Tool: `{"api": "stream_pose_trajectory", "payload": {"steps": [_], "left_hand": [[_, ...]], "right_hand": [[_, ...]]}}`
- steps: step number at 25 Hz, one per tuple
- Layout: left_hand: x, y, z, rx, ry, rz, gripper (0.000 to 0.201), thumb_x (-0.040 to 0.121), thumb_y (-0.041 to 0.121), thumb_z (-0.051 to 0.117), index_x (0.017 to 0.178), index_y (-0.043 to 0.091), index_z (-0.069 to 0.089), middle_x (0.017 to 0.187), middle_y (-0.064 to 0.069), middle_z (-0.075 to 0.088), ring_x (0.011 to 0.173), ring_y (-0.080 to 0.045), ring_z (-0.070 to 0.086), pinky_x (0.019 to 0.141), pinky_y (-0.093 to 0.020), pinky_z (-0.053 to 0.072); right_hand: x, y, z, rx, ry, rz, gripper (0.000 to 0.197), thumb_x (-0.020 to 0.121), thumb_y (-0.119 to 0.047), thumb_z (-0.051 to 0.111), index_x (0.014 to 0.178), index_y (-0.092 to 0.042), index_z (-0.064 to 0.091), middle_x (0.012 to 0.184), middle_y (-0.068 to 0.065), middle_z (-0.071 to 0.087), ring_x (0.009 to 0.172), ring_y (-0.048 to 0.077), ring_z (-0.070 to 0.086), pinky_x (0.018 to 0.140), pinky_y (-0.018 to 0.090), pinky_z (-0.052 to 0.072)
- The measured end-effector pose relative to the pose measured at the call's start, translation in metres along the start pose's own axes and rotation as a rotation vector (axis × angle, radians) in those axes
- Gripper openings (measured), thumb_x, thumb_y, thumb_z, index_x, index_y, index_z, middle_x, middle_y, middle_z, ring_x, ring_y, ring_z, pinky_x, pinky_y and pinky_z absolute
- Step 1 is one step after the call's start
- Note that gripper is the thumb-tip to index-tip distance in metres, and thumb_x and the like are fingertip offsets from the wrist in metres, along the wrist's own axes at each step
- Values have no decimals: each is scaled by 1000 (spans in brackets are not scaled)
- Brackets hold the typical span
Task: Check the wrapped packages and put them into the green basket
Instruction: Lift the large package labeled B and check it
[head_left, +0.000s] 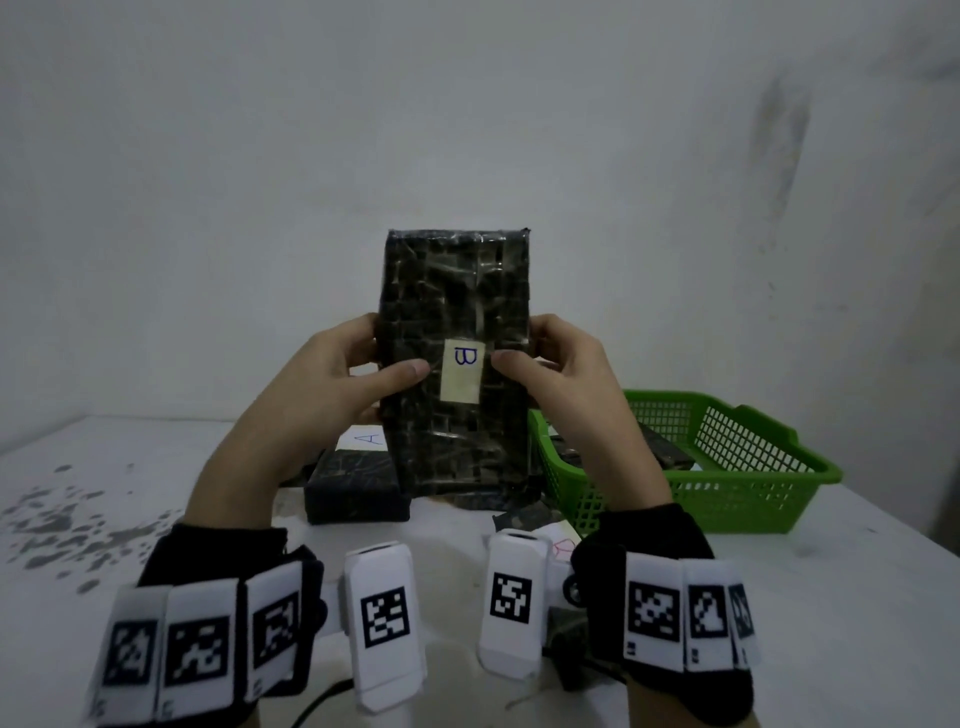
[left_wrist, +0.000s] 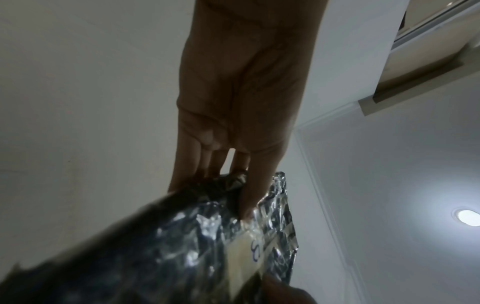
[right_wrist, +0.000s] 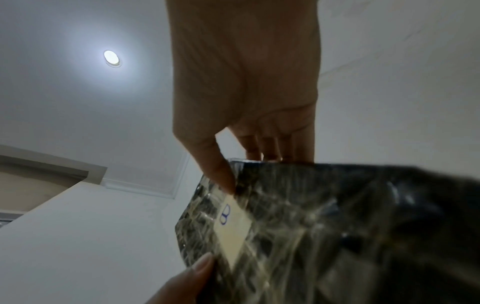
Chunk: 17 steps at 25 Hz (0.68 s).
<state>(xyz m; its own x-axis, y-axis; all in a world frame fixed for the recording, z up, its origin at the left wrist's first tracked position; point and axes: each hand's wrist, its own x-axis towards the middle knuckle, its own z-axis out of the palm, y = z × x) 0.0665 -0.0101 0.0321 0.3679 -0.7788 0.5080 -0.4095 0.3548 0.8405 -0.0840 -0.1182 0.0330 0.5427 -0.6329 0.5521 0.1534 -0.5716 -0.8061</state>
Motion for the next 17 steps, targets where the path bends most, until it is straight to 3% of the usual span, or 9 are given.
{"api": "stream_pose_trajectory", "payload": {"steps": [3,5,7,10,11,13,15,17], "left_hand": [[-1,-1,-4,-57,14,1,27,83,9,60,98,31,61,101,4,70,87,-12,70,72,-28,59],[0,-2,-4,-48,6,6,29,83,9,60,100,32,61,102,3,69,89,-14,70,75,-32,58],[0,-3,-4,-3,-9,10,30,83,10,62,101,34,60,103,4,69,88,-13,70,75,-30,58],[1,-5,-1,61,-15,-1,25,84,11,61,98,31,59,101,6,67,75,-3,69,64,-15,55],[1,-4,1,83,-10,-9,23,83,13,62,99,29,58,102,5,66,74,-3,68,64,-15,54],[1,-2,3,93,23,-12,32,80,17,65,109,25,52,107,2,64,84,-9,67,76,-26,55],[1,0,2,48,79,24,52,78,18,66,121,32,40,110,3,59,92,-12,64,79,-29,51],[0,2,0,0,106,88,65,78,13,67,123,47,34,113,8,55,95,-7,62,75,-21,47]], "right_hand": [[0,-1,1,-7,1,-32,12,89,-16,57,95,-26,59,86,-8,63,79,9,63,65,13,50],[1,0,2,-9,34,-50,17,88,-14,59,101,-24,58,88,-6,63,77,11,63,60,11,48],[1,1,2,17,82,-65,23,85,-9,63,99,-26,57,90,-1,65,74,11,63,58,15,49],[1,2,2,9,125,-71,24,81,-8,64,89,-29,56,91,6,67,74,18,62,65,31,54],[1,4,2,-22,132,-73,23,81,-9,64,89,-28,56,91,7,67,73,18,61,66,35,54],[2,6,2,-82,142,-91,21,79,-9,64,94,-23,57,88,6,66,69,15,58,63,33,52],[2,8,1,-125,138,-109,22,79,-10,65,95,-22,57,82,2,64,65,11,56,61,32,52],[1,7,-1,-154,92,-124,23,79,-10,66,92,-26,56,79,-2,62,65,8,56,63,30,53]]}}
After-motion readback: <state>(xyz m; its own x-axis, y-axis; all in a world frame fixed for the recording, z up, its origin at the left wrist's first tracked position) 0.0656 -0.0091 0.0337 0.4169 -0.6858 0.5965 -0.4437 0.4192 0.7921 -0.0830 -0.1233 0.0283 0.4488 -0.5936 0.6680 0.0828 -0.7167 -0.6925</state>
